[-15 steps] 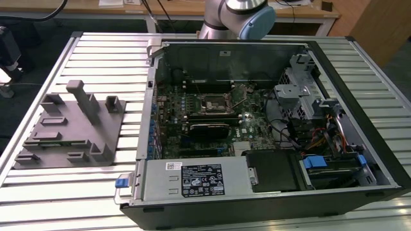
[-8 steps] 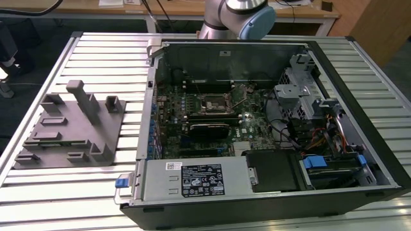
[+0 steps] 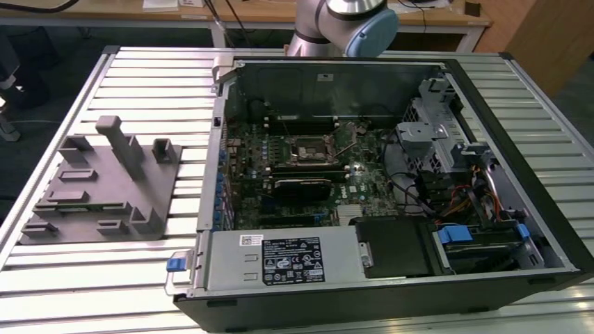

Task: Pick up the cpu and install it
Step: 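Pick up the cpu and move it towards the insertion slot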

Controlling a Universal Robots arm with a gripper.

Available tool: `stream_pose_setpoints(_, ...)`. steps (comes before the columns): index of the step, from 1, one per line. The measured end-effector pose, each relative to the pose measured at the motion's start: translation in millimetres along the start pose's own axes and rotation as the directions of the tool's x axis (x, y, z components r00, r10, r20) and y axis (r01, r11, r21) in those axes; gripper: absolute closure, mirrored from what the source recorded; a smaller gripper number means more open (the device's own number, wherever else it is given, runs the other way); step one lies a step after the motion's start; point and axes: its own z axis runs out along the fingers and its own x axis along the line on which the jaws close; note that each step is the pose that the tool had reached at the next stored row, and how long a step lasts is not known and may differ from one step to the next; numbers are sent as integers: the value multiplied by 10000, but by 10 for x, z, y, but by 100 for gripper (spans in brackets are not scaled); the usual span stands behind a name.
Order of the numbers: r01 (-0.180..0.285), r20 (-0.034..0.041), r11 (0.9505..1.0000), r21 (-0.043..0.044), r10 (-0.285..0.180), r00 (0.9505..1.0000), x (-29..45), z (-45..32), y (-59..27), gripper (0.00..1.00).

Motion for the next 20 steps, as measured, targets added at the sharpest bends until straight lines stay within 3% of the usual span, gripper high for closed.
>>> stream_pose_setpoints(20,1,21,10000,-1,-1,10000,-7,-205,10,45)
